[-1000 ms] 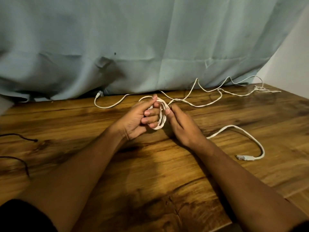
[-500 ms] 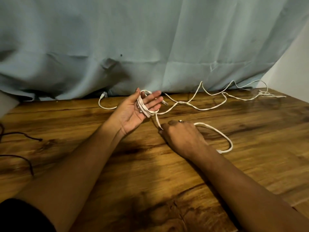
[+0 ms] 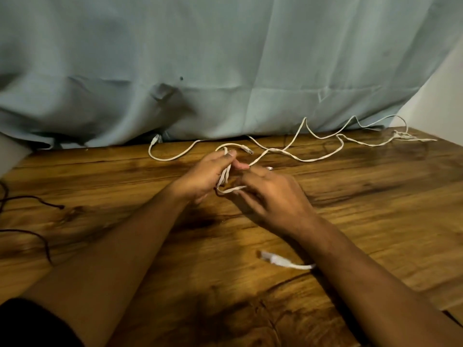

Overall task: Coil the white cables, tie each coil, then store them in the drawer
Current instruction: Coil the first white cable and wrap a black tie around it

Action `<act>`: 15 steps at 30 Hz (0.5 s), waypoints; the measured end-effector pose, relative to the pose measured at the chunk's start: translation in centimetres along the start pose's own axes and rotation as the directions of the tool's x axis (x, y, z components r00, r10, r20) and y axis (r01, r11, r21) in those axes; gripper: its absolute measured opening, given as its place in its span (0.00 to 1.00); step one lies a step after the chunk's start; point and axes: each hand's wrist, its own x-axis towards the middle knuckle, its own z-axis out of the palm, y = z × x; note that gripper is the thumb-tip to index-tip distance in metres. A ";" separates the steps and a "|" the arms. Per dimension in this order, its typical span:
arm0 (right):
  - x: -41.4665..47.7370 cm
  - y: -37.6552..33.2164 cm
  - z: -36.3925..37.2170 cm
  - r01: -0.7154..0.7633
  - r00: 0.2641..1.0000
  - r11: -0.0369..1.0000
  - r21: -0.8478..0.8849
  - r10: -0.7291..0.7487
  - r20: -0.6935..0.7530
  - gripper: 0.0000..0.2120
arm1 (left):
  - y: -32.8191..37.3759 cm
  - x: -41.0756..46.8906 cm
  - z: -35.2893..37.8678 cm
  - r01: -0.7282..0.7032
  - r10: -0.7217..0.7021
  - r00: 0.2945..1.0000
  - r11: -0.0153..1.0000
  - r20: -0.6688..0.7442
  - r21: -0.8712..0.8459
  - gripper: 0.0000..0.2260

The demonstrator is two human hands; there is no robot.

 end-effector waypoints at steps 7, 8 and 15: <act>-0.1 1.7 -0.7 -0.104 0.977 0.993 0.053 0.111 -0.180 0.18 | -0.2 -0.3 -0.1 -0.107 0.073 0.990 0.947 0.121 0.304 0.15; -0.2 1.8 -0.7 -0.117 0.974 0.992 0.056 0.126 -0.191 0.18 | -0.2 -0.2 -0.1 -0.105 0.058 0.988 0.933 0.144 0.343 0.16; -0.3 3.1 -0.3 -0.275 0.921 0.955 0.115 0.296 -0.253 0.11 | 0.3 -0.3 0.7 -0.065 0.024 0.972 0.983 0.232 0.174 0.17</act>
